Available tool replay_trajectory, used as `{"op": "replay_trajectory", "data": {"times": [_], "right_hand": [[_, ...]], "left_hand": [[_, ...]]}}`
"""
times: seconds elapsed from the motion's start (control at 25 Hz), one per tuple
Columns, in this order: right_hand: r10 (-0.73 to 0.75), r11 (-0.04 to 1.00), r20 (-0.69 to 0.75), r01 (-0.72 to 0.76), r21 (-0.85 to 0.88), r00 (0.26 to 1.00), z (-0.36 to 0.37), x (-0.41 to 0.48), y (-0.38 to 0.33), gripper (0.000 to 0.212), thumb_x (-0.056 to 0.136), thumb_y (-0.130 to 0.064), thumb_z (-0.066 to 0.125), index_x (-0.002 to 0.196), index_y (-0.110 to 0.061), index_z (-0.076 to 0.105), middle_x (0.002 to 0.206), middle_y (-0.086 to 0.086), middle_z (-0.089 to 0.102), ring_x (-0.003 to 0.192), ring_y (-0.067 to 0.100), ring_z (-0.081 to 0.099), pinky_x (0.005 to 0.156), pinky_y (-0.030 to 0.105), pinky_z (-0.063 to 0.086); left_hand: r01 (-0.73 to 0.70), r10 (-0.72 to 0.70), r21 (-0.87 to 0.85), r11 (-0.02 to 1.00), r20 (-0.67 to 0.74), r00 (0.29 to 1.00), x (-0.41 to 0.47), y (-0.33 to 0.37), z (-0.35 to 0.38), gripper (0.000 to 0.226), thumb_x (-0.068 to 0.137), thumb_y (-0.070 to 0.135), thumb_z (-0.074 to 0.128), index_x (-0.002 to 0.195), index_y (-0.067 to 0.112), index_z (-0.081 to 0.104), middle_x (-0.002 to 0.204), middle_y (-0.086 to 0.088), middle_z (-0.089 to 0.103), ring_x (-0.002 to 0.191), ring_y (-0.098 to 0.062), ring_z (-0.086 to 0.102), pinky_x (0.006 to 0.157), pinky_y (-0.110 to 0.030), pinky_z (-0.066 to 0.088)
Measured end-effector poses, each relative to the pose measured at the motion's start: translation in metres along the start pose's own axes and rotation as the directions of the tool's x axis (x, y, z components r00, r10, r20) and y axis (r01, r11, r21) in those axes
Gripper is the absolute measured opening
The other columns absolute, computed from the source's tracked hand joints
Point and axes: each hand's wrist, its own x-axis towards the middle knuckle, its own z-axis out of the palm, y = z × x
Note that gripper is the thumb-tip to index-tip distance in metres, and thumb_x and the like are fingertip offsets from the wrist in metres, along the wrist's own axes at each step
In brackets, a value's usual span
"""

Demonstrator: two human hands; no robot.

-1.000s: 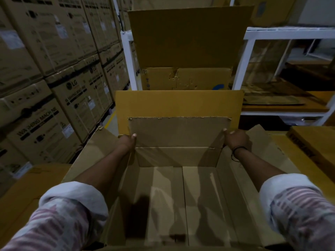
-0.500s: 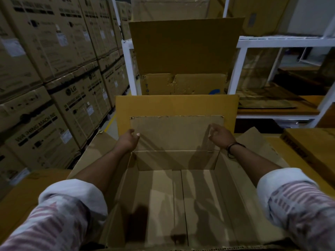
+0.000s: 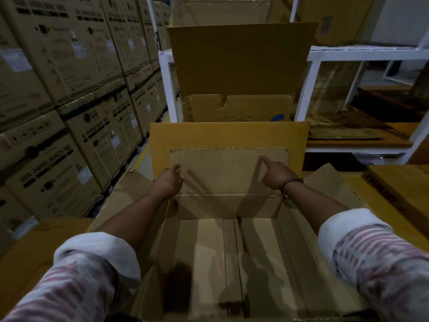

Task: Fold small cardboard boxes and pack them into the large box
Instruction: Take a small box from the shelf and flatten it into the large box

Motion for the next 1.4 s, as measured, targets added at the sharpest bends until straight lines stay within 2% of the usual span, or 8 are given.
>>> {"op": "replay_trajectory", "data": {"times": [0.16, 0.32, 0.52, 0.68, 0.84, 1.08, 1.32, 1.4], "right_hand": [[-0.007, 0.999, -0.005, 0.007, -0.04, 1.0, -0.002, 0.008, -0.006, 0.083, 0.093, -0.017, 0.056, 0.163, -0.03, 0.013, 0.097, 0.01, 0.061, 0.081, 0.029, 0.06, 0.054, 0.033, 0.045], [-0.002, 0.994, -0.003, 0.001, -0.107, 1.0, -0.005, 0.01, -0.014, 0.076, 0.095, -0.022, 0.057, 0.161, -0.022, 0.02, 0.119, 0.016, 0.061, 0.093, 0.033, 0.063, 0.071, 0.04, 0.055], [-0.07, 0.987, -0.04, 0.063, -0.145, 0.997, 0.002, -0.002, -0.039, 0.06, 0.094, -0.023, 0.059, 0.151, -0.021, 0.039, 0.13, 0.017, 0.057, 0.109, 0.037, 0.06, 0.088, 0.048, 0.056], [-0.137, 0.986, 0.014, 0.138, -0.097, 0.99, 0.013, -0.007, -0.068, 0.071, 0.091, -0.023, 0.058, 0.156, -0.031, 0.031, 0.13, 0.014, 0.058, 0.105, 0.035, 0.062, 0.082, 0.046, 0.058], [-0.174, 0.979, 0.014, 0.175, -0.103, 0.985, 0.016, -0.01, -0.084, 0.068, 0.087, -0.019, 0.056, 0.151, -0.031, 0.037, 0.115, 0.01, 0.062, 0.092, 0.031, 0.063, 0.075, 0.043, 0.059], [-0.234, 0.957, -0.062, 0.219, -0.189, 0.97, 0.011, -0.015, -0.081, 0.053, 0.092, -0.024, 0.055, 0.145, -0.026, 0.051, 0.134, 0.008, 0.061, 0.113, 0.031, 0.062, 0.083, 0.043, 0.058], [-0.356, 0.899, -0.169, 0.287, -0.331, 0.919, -0.015, -0.022, -0.077, 0.026, 0.097, -0.03, 0.049, 0.109, -0.019, 0.069, 0.102, 0.008, 0.07, 0.085, 0.028, 0.065, 0.07, 0.037, 0.059], [-0.41, 0.869, -0.208, 0.312, -0.384, 0.888, -0.027, -0.026, -0.075, 0.025, 0.098, -0.029, 0.049, 0.102, -0.017, 0.07, 0.09, 0.007, 0.068, 0.075, 0.027, 0.063, 0.063, 0.035, 0.057]], "left_hand": [[0.011, -0.011, 0.021, 1.0, 0.012, 1.0, -0.002, -0.007, 0.006, 0.053, 0.108, 0.029, 0.047, 0.159, 0.025, 0.031, 0.151, -0.017, 0.04, 0.094, -0.03, 0.057, 0.079, -0.036, 0.043], [0.025, -0.024, -0.008, 1.0, 0.011, 1.0, -0.004, -0.013, 0.008, 0.053, 0.109, 0.027, 0.047, 0.159, 0.024, 0.032, 0.153, -0.017, 0.039, 0.122, -0.037, 0.054, 0.092, -0.041, 0.045], [0.007, -0.007, 0.007, 1.0, 0.014, 1.0, -0.01, -0.009, 0.007, 0.053, 0.108, 0.03, 0.046, 0.159, 0.025, 0.032, 0.153, -0.016, 0.04, 0.125, -0.038, 0.053, 0.099, -0.046, 0.046], [-0.046, 0.045, 0.052, 0.998, 0.025, 0.999, -0.016, -0.009, 0.006, 0.054, 0.107, 0.032, 0.047, 0.159, 0.026, 0.032, 0.151, -0.017, 0.04, 0.119, -0.039, 0.057, 0.099, -0.048, 0.049], [-0.102, 0.101, 0.067, 0.993, 0.017, 0.995, -0.023, -0.014, 0.003, 0.055, 0.107, 0.035, 0.047, 0.159, 0.023, 0.031, 0.15, -0.019, 0.041, 0.114, -0.038, 0.059, 0.093, -0.043, 0.049], [-0.105, 0.105, 0.079, 0.991, 0.002, 0.994, -0.027, -0.019, -0.004, 0.055, 0.107, 0.036, 0.049, 0.158, 0.023, 0.034, 0.15, -0.017, 0.041, 0.112, -0.034, 0.06, 0.093, -0.041, 0.049], [-0.158, 0.171, 0.144, 0.977, -0.084, 0.982, -0.027, -0.001, -0.021, 0.048, 0.106, 0.039, 0.047, 0.153, 0.028, 0.04, 0.154, -0.011, 0.041, 0.096, -0.027, 0.065, 0.077, -0.036, 0.054], [-0.203, 0.228, 0.19, 0.96, -0.121, 0.966, -0.027, 0.01, -0.03, 0.046, 0.106, 0.04, 0.047, 0.15, 0.029, 0.043, 0.153, -0.01, 0.044, 0.101, -0.029, 0.065, 0.082, -0.041, 0.057]]}}
